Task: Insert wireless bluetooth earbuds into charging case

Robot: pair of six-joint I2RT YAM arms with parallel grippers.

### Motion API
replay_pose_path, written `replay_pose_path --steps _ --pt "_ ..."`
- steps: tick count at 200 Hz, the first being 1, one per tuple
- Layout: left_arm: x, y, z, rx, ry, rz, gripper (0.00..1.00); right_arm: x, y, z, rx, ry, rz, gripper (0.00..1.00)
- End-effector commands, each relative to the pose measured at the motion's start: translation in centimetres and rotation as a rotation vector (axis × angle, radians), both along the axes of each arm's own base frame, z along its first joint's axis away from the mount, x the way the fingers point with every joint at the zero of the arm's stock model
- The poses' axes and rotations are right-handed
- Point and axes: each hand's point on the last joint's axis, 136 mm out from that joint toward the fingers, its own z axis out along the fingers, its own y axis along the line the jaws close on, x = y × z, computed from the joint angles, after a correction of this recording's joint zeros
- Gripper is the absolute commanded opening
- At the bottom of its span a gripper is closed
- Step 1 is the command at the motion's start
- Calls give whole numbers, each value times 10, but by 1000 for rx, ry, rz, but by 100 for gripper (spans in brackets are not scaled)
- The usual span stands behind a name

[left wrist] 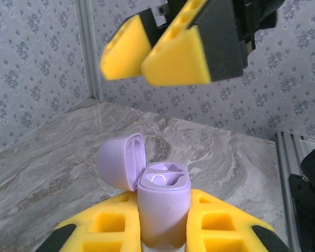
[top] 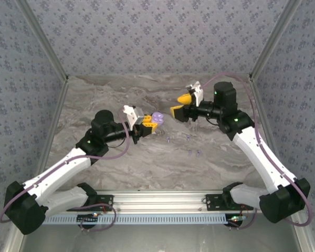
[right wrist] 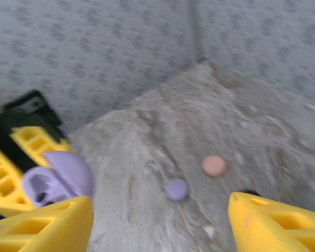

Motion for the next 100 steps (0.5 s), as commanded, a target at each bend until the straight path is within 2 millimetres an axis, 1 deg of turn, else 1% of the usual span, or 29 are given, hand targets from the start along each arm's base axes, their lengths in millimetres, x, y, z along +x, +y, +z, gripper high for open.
replay_pose_path --steps 1,12,18,30,40,55,65,73,78,79,82,93,95,100 --pt "-1 5 8 -21 -47 29 2 18 -53 -58 -182 244 -319 66" --pt "0 6 6 -19 -45 39 2 17 -69 -86 -255 350 -394 66" --pt "0 7 6 -18 -48 44 2 16 -75 -97 -281 395 -414 65" --pt "1 8 5 -16 -48 54 1 16 -80 -115 -311 463 -445 63" --pt "1 8 4 -14 -50 57 1 17 -79 -131 -318 525 -461 63" --pt "2 9 3 -12 -49 64 1 18 -69 -150 -315 600 -448 60" --pt "3 10 3 -12 -51 69 1 19 -59 -163 -330 639 -432 60" --pt "2 10 2 -14 -53 68 0 19 -50 -172 -359 663 -414 60" --pt "2 10 2 -15 -54 69 0 17 -46 -184 -394 689 -402 60" --pt "2 10 2 -15 -54 69 0 19 -43 -179 -391 678 -400 60" --pt "2 10 2 -16 -56 69 0 22 -40 -179 -402 677 -397 60" --pt "2 11 1 -18 -57 72 0 24 -32 -194 -466 705 -390 60" --pt "1 11 1 -19 -58 72 0 25 -30 -194 -471 703 -388 59" --pt "1 12 1 -20 -60 72 0 25 -28 -203 -499 723 -385 57"
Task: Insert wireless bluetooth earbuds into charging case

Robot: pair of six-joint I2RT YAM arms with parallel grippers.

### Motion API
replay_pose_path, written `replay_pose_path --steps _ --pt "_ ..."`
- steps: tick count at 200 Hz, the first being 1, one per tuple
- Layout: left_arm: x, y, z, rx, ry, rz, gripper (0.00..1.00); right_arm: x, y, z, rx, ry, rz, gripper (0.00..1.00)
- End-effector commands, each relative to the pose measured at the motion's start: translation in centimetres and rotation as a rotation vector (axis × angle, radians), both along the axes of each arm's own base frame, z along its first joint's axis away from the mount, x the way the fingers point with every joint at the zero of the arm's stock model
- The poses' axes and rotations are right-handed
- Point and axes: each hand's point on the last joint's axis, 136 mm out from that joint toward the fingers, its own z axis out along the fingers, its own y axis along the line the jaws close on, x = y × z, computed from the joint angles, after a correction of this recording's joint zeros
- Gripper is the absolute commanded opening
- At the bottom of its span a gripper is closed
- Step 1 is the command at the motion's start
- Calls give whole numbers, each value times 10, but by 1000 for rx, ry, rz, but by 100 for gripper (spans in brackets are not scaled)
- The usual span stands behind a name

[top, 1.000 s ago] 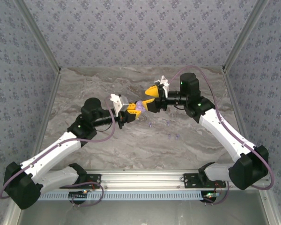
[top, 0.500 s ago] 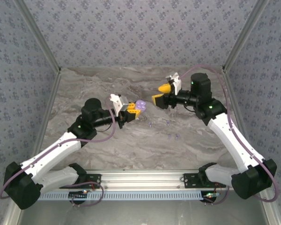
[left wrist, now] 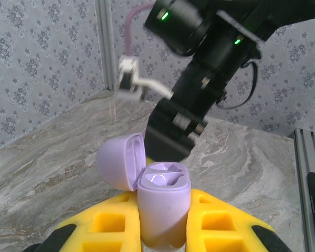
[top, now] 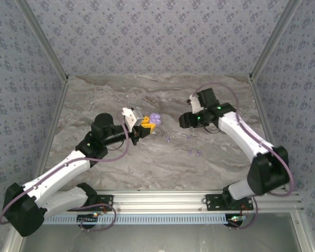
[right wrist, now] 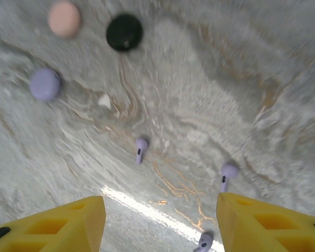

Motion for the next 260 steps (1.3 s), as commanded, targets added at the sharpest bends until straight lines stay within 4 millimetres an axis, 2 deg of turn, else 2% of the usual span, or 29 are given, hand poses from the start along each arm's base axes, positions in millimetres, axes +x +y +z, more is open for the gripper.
replay_pose_path --steps 1,47,83,172,237,260 --pt "-4 3 14 -33 -64 5 0 0 12 -21 -91 93 -2 57" --pt "-7 5 14 -39 -70 6 0 10 47 -77 -197 234 34 45" --pt "-9 8 16 -47 -71 11 0 12 56 -105 -287 277 42 41" --pt "-10 12 15 -45 -73 25 0 2 73 -131 -331 313 78 37" --pt "-10 13 15 -44 -73 29 0 -8 76 -146 -363 342 99 26" --pt "-10 14 15 -42 -73 32 0 -9 73 -141 -362 336 100 24"
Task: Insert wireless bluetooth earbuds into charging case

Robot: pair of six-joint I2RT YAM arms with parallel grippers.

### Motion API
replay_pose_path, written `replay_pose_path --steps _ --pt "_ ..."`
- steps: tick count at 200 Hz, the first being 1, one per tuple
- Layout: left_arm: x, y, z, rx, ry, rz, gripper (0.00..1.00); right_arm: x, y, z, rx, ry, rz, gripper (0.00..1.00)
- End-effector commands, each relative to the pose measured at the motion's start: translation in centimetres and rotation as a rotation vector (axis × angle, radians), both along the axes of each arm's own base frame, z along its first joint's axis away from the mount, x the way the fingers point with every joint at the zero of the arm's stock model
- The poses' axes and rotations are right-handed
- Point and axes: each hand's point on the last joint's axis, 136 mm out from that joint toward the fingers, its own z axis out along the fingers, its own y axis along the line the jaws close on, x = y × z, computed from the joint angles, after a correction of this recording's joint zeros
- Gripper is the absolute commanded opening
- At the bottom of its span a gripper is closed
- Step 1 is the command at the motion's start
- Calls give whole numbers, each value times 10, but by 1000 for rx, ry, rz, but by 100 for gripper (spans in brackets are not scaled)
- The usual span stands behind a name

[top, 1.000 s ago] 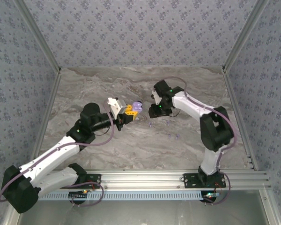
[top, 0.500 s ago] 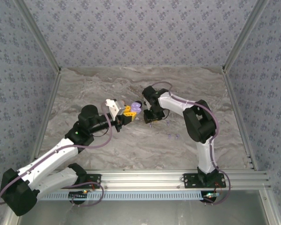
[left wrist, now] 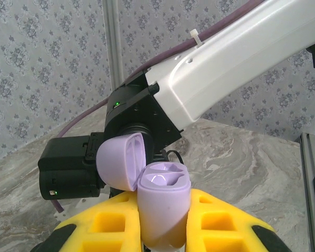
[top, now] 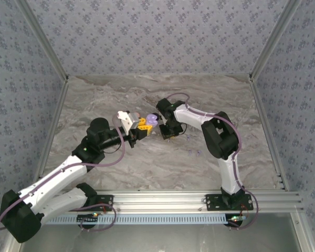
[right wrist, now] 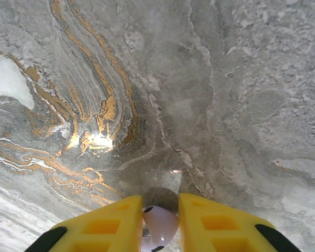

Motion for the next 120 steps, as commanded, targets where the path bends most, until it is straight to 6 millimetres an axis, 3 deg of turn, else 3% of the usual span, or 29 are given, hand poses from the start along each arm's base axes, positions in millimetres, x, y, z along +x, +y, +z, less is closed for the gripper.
replay_pose_path --steps 1,75,97,120 --pt "-3 2 11 -17 -40 5 0 -14 0 -8 -23 51 3 24" --pt "-2 3 9 -12 -37 15 0 -6 -12 21 -9 -33 11 23" --pt "-1 3 5 -22 -23 21 0 -2 -17 38 35 -93 17 23" --pt "3 2 -2 -44 6 30 0 2 -27 70 99 -183 18 23"
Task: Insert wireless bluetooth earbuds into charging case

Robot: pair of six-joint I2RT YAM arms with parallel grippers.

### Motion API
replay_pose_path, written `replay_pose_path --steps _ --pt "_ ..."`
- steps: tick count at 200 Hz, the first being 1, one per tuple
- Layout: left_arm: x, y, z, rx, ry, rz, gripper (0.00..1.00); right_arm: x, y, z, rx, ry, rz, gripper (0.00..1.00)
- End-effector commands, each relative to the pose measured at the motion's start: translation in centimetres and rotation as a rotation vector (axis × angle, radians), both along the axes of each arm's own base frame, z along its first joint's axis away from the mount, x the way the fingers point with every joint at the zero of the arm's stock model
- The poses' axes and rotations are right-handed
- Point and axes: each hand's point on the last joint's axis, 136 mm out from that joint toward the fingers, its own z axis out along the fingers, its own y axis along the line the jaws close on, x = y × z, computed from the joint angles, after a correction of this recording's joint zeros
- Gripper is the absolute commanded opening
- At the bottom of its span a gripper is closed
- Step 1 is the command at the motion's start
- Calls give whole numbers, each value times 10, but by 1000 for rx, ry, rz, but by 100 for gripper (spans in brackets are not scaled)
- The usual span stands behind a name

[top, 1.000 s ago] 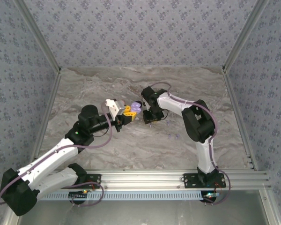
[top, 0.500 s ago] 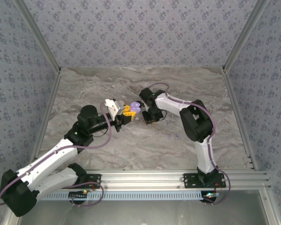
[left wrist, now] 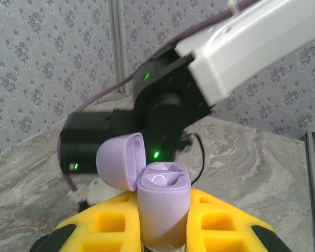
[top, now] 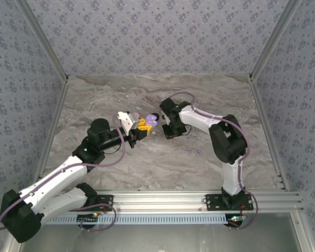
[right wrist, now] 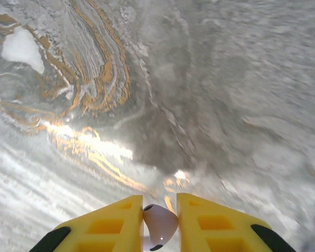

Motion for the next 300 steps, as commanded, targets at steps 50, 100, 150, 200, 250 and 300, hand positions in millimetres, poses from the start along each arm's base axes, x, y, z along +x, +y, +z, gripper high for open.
replay_pose_path --steps 50,100,150,200,250,300 --pt "9 -13 -12 -95 92 -24 0 3 -25 146 259 -392 86 23" --pt "12 -36 -15 -100 138 -131 0 -27 -7 243 496 -646 271 24" --pt "13 -49 -15 -109 164 -195 0 -50 14 268 522 -745 416 24" --pt "12 -52 -12 -119 169 -216 0 -53 29 262 520 -745 457 24" --pt "13 -53 -8 -131 166 -221 0 -52 36 256 522 -733 473 24" --pt "16 -52 -7 -139 172 -205 0 -58 41 248 530 -713 492 25"
